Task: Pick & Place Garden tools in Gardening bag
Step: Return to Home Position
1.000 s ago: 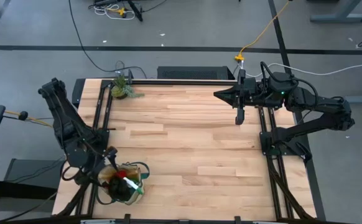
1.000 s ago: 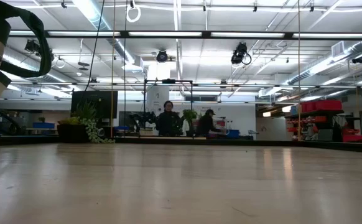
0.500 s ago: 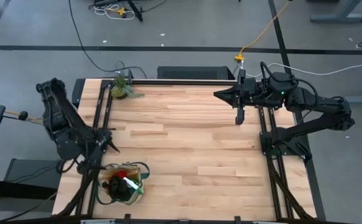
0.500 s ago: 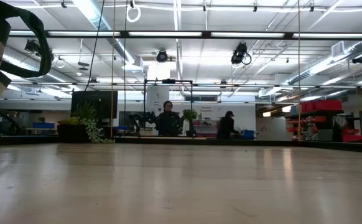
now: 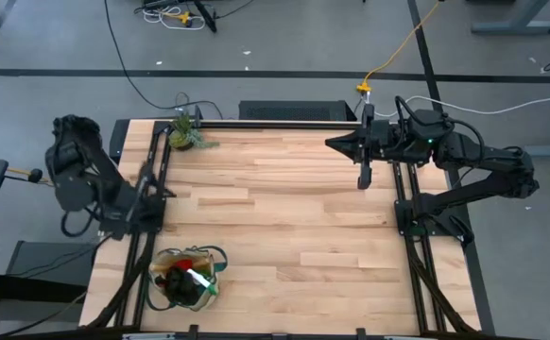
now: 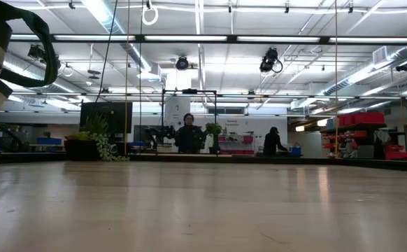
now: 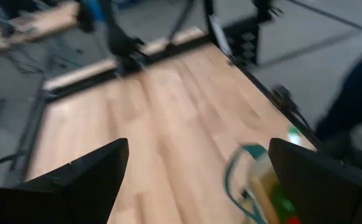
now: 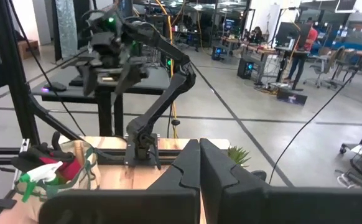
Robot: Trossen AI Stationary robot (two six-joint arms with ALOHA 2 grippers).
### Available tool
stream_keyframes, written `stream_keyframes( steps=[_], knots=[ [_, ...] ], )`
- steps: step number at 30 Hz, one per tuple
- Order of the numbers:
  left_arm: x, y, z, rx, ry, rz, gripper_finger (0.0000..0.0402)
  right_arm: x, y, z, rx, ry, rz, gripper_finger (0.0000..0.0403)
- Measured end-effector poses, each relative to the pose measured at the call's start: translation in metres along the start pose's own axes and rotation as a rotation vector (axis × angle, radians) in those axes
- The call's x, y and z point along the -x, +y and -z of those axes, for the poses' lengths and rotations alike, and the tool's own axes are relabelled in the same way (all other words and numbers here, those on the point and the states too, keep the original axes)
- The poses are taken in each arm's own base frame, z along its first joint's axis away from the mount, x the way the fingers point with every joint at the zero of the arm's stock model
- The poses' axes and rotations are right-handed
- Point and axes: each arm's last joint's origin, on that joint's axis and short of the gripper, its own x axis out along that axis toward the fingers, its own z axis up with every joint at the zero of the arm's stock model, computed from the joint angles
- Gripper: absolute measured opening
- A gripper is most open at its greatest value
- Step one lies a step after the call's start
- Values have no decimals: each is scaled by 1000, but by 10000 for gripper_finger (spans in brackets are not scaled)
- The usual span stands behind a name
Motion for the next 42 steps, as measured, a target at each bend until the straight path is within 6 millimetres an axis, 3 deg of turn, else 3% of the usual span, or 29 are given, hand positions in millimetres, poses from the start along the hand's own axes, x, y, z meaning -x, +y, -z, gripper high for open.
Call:
stream_keyframes(
  steps=[11, 21, 28, 39, 42],
  knots=[
    [36, 37, -16, 121, -171, -330, 379, 5, -1, -3, 26, -25, 3, 0],
    [41, 39, -24, 189, -225, -318, 352, 26, -3, -7, 26, -28, 8, 0],
    [41, 38, -27, 216, -249, -296, 254, 36, -3, -2, 35, 35, -1, 0],
    [41, 38, -29, 215, -259, -294, 25, 38, -1, 6, 33, 105, -41, 0],
    [41, 38, -29, 223, -260, -289, 8, 36, 1, 12, 27, 90, -68, 0]
  ],
)
